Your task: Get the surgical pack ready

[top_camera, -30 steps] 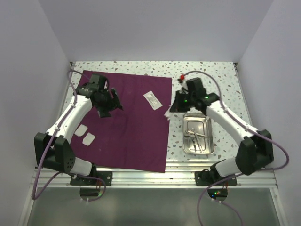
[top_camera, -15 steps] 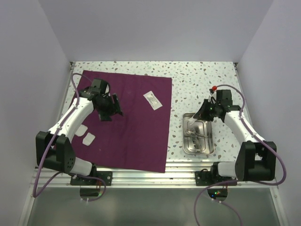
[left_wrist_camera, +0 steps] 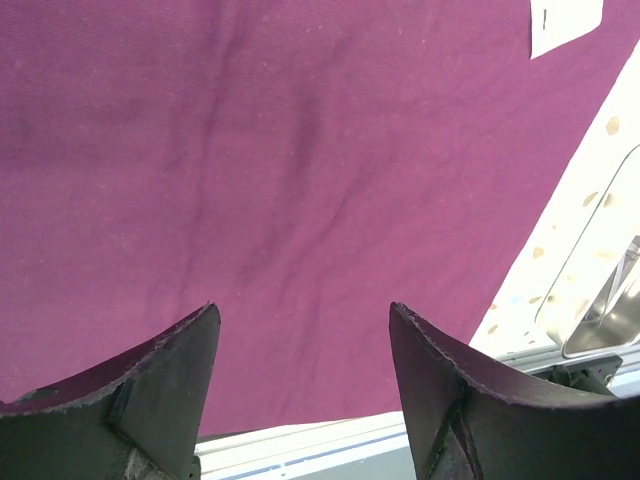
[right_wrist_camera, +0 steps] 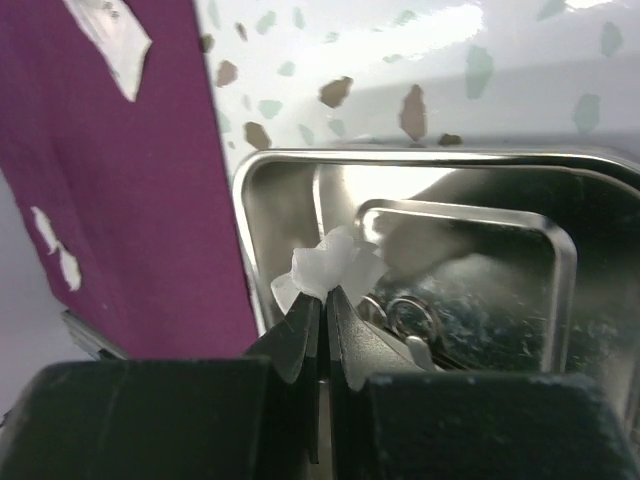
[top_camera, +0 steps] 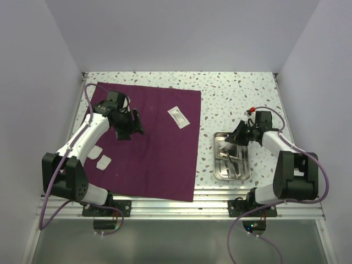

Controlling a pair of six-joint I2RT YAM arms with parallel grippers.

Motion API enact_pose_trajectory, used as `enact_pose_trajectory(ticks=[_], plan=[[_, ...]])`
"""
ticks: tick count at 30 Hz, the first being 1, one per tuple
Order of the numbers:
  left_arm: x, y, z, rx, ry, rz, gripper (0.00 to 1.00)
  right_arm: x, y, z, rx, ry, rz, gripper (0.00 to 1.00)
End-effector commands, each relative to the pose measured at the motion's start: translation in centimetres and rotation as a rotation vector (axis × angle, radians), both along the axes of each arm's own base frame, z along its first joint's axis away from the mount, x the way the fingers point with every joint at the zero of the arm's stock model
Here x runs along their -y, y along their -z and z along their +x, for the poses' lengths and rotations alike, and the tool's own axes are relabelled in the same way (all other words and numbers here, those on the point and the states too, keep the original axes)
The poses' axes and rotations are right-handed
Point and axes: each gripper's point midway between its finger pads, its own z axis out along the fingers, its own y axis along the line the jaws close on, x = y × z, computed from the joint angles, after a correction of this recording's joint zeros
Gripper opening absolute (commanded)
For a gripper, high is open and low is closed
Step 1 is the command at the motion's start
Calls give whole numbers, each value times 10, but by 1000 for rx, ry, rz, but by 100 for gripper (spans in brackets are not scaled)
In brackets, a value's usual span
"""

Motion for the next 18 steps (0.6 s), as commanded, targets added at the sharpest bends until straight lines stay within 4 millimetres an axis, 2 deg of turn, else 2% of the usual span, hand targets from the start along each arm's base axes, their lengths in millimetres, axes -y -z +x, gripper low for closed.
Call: enact_pose_trajectory(ticks=[1,4,10,13,14,16,17,18], plan=[[2,-9,15,70,24,-20,73,17,7,1,-30,-1,-105,0],[3,-5,13,63,21,-25,72,27,16,-5,-77,16,-163,0],[2,-5,11,64,9,-26,73,38,26,-11,-147,31,-231,9],[-2,-4,9,60,-7,-5,73,45,24,-15,-176,41,-271,21],[-6,-3,9,59,-18,15,73,45,22,-14,-177,43,-276,30],[-11,-3,6,50,-36,38,75,42,12,-11,-168,37,-281,39],[-17,-2,6,51,-53,68,75,37,5,-10,-157,21,-293,49],[-21,-1,3,37,-73,87,77,40,3,-17,-189,19,-326,53]])
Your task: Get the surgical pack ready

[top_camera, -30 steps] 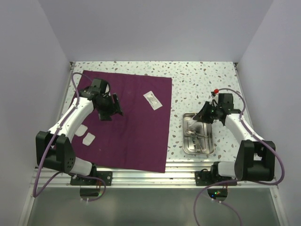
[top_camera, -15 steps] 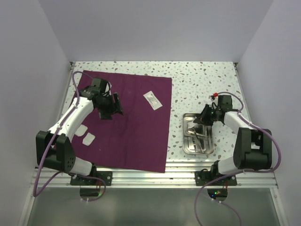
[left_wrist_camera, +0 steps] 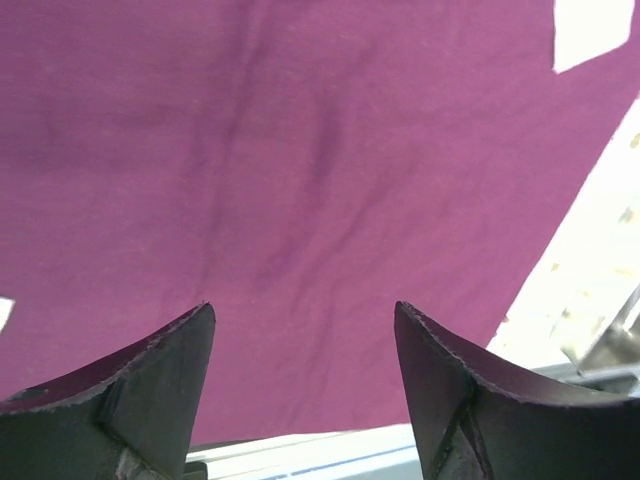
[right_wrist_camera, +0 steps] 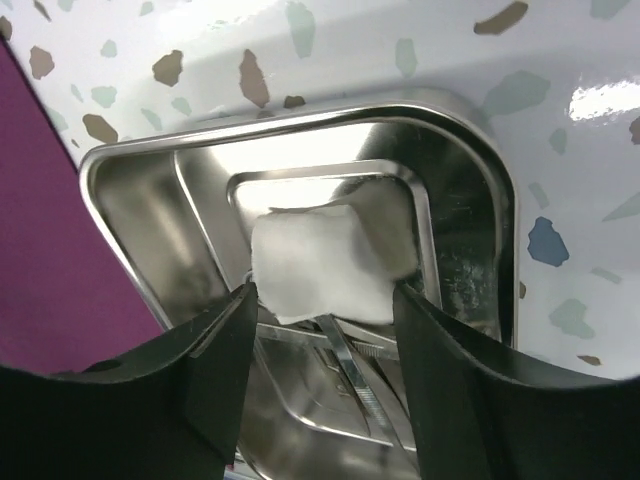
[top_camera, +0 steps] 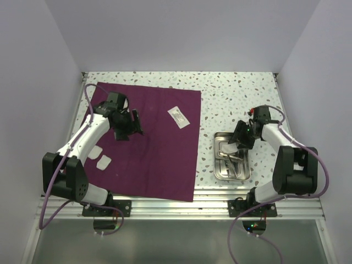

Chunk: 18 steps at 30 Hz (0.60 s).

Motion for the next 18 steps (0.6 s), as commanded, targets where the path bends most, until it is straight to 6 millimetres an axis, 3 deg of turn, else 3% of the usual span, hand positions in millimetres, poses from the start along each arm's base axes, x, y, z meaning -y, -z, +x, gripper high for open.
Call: enact_pose_trajectory(ticks=[1,3,7,10,14,18], plan=[[-20,-6,0,23,-75,82,78,4,-35,11,25,-19,-100,63],[-40,-3,-5,-11,-152,183,79,3,-47,4,-3,-33,-162,70],[-83,4,-22,-123,-295,411,81,-9,-86,13,51,-82,-256,82],[-105,10,-37,-214,-365,543,80,-38,-104,12,90,-178,-241,83],[-126,16,-46,-267,-434,643,78,-80,-114,2,144,-304,-184,83],[-149,45,-68,-384,-526,635,70,-104,-109,-7,148,-373,-113,83]])
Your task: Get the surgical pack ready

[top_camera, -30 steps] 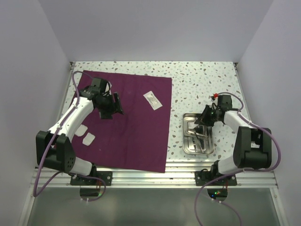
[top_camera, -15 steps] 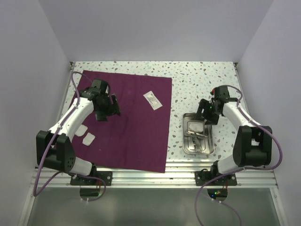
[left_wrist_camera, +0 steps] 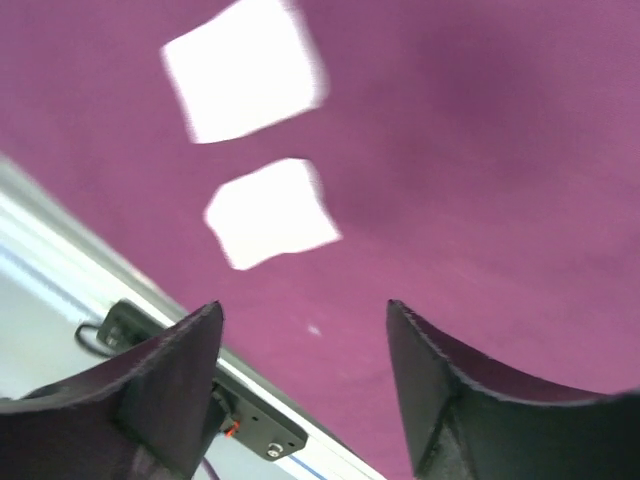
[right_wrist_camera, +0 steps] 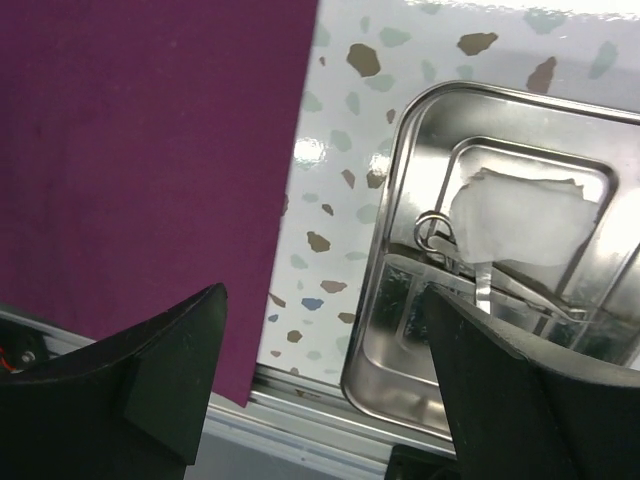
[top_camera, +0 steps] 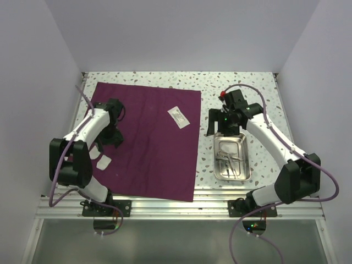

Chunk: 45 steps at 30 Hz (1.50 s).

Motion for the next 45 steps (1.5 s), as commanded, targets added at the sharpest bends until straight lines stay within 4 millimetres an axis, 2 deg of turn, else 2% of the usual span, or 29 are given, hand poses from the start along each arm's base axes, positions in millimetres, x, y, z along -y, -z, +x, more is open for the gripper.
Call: enact_pose_trajectory(ticks=[1,3,10,13,17,21,33,40,45], plan=[[-36,13,-24,-66,-150,67,68,-13,-2,-11,-11,-53,50,83],[-47,22,-24,-59,-206,58,62,-23,6,-18,-36,-88,69,83],[-43,44,-11,-75,-212,28,51,-45,11,-27,-66,-161,97,83],[-43,43,-9,-62,-221,26,50,-53,13,-31,-76,-193,102,83],[-42,50,-15,-85,-224,29,50,-56,15,-32,-79,-203,103,84],[-41,53,-9,-67,-215,17,50,-58,16,-32,-80,-207,111,84],[-40,67,-9,-103,-206,13,49,-56,18,-34,-84,-208,108,84],[-38,76,-15,-105,-195,-2,39,-57,19,-34,-85,-209,112,84],[-36,81,-19,-112,-190,-11,29,-57,19,-33,-87,-210,111,84]])
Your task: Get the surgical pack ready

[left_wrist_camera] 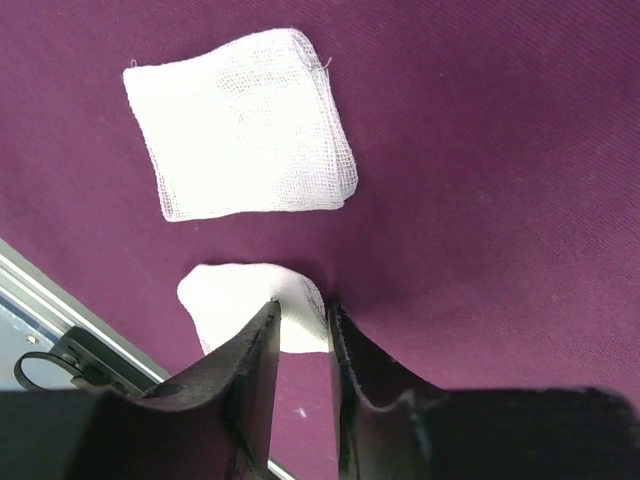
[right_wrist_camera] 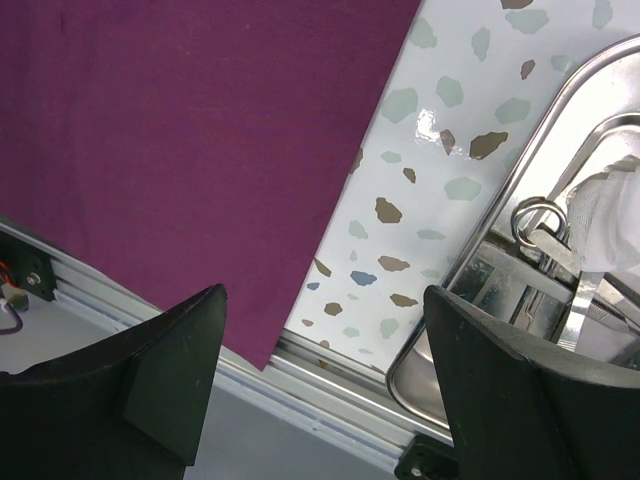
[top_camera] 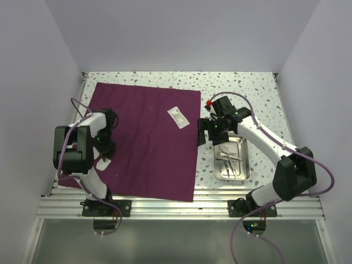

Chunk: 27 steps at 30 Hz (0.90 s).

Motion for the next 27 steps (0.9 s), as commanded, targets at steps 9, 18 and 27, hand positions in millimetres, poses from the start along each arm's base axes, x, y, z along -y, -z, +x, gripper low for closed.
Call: enact_pose_trajectory(ticks=[9,18,27], plan=[[0,-19,13,74,5,-2,11,-8,-5,3,11,-23,37,84],[-16,-74,17,107,-26,99,0,-15,-6,4,-2,-31,58,84],[-50,-104,34,46,30,276,0,-21,-6,2,-8,-47,66,84]])
